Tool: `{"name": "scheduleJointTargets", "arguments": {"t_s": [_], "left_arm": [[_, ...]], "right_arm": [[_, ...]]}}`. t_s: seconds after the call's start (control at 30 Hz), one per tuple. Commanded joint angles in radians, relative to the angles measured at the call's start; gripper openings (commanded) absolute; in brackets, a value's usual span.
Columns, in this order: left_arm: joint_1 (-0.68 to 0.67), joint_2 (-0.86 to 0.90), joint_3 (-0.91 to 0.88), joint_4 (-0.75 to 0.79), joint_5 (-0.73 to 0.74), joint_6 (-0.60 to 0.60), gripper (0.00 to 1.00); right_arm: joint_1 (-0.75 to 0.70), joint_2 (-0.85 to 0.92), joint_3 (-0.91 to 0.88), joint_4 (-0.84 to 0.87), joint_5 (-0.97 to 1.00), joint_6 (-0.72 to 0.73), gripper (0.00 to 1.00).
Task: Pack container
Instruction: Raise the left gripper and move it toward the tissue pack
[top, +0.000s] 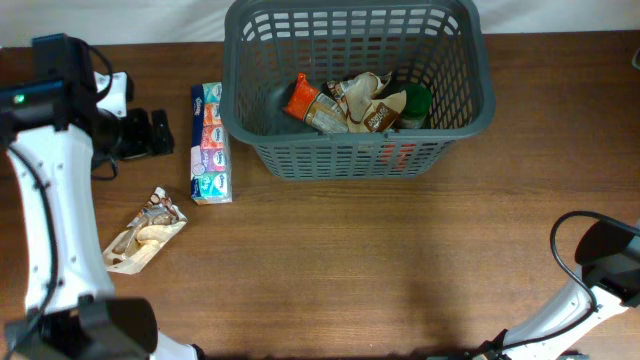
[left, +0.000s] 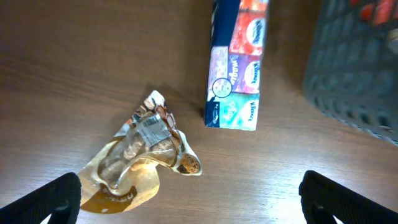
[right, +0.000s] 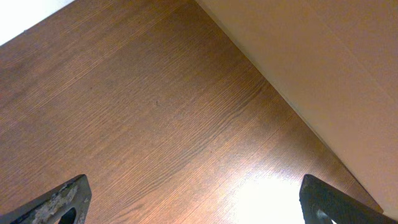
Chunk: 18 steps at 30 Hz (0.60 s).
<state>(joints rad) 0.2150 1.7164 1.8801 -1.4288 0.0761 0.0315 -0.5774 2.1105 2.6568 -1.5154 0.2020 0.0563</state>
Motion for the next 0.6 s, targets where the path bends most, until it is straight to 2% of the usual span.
{"name": "scheduleJointTargets", "arguments": {"t_s": [0.0, 0.1, 0.23, 0.37, 0.57], "left_arm": [[0.004, 0.078, -0.001, -0.016, 0.018, -0.037, 1.0], [0.004, 0.126, -0.001, -0.029, 0.029, -0.066, 1.0], [0.002, 0.188, -0.001, 0.003, 0.134, -0.06, 1.0], [-0.017, 0.237, -0.001, 0.048, 0.171, -0.036, 1.0], [-0.08, 0.314, -0.001, 0.105, 0.081, -0.031, 0.99]], "right_arm": [[0.0, -0.011, -0.008, 0.0, 0.012, 0.016, 0.99], [0.0, -0.011, -0.008, 0.0, 0.012, 0.016, 0.99], [0.0, -0.011, -0.008, 0.0, 0.012, 0.016, 0.99], [0.0, -0.011, -0.008, 0.0, 0.012, 0.016, 0.99], [0.0, -0.011, -0.008, 0.0, 0.012, 0.016, 0.99]]}}
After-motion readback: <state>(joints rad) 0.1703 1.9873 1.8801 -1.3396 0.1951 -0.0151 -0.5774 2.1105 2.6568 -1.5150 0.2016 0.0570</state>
